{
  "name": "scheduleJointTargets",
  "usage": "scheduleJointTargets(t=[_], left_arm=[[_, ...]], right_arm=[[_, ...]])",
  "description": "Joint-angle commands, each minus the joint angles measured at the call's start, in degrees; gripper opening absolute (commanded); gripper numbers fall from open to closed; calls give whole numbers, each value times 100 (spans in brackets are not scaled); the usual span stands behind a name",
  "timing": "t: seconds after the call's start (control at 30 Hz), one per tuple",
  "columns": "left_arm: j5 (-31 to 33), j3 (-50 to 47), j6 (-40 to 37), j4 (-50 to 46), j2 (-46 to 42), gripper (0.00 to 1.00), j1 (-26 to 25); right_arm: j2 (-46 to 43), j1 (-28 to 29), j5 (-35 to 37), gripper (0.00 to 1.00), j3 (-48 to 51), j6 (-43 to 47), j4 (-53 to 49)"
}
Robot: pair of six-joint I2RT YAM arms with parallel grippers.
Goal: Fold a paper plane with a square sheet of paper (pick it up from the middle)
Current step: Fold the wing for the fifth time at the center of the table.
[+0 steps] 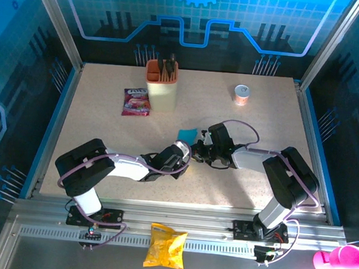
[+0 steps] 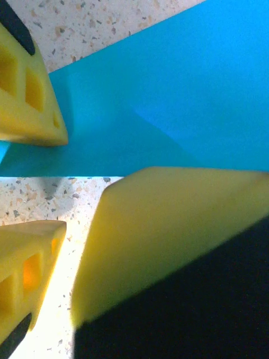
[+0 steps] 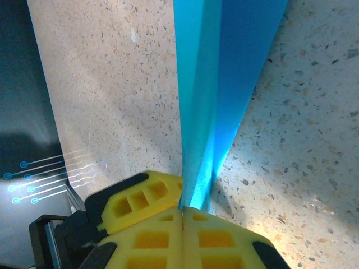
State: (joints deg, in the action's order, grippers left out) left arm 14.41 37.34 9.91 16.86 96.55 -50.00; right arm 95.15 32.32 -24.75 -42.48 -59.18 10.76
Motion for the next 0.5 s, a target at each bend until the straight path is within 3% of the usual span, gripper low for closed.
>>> scheduleJointTargets(t=[0.0, 0.1, 0.2, 0.3, 0.47], left_arm=[[96, -7, -75, -108, 119, 30, 36], [57, -3, -63, -62, 83, 19, 33], [-32, -16, -39, -17, 40, 8, 41], [-155, -58, 18, 43, -37, 1, 55], [-542, -175, 244, 211, -210, 0, 165]], right_arm=[[-121, 31, -147, 0, -156, -73, 13], [-143, 21, -166, 1, -177, -48, -55], [-228, -40, -141, 23, -187, 23, -197], [-432, -166, -36, 37, -165, 144, -436], [-782, -368, 270, 48, -239, 512, -1177]])
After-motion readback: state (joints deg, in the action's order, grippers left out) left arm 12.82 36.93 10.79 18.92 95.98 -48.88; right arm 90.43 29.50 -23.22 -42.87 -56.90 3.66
